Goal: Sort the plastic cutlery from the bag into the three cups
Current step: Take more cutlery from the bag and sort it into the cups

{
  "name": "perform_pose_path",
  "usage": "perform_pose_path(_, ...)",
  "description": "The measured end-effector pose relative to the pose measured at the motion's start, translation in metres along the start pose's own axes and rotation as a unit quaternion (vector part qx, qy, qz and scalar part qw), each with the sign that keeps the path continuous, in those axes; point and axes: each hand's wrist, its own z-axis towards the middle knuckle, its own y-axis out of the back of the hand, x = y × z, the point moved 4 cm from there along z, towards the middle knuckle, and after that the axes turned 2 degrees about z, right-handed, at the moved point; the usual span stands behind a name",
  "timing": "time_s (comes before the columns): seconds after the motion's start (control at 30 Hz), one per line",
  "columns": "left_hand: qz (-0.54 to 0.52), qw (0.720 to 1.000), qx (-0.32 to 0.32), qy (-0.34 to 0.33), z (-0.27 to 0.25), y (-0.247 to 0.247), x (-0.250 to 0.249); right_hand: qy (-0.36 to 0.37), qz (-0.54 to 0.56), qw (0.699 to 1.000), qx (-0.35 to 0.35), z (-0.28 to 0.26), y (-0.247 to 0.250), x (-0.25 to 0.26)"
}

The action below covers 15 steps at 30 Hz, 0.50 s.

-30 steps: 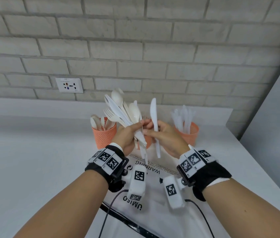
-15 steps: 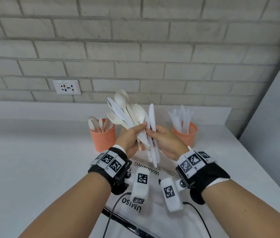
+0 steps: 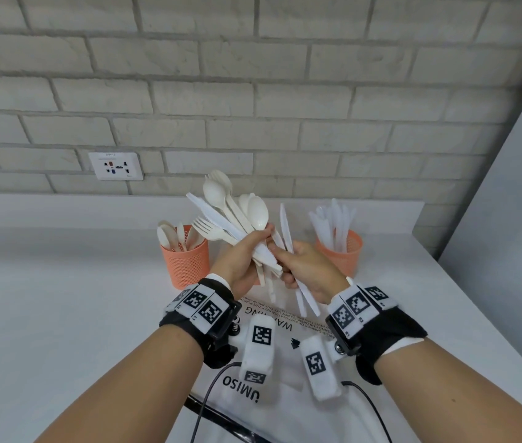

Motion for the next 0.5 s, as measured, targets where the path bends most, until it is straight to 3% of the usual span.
perform_pose_path(0.1,0.005,1.000,0.000,0.010,0.002,0.002,0.000,-0.049,0.049,0.996,0.053,-0.001,-0.001,-0.003)
perform_pose_path(0.23,-0.039,0.999,-0.007,-0.004,0.003,0.001,-0.003,-0.051,0.059,0.993,0.094,-0.006,0.002,-0.005)
perform_pose_path(0.5,-0.154,0.987,-0.047,-0.017,0.012,0.005,-0.005,-0.082,0.110,0.984,0.111,-0.012,0.018,-0.021)
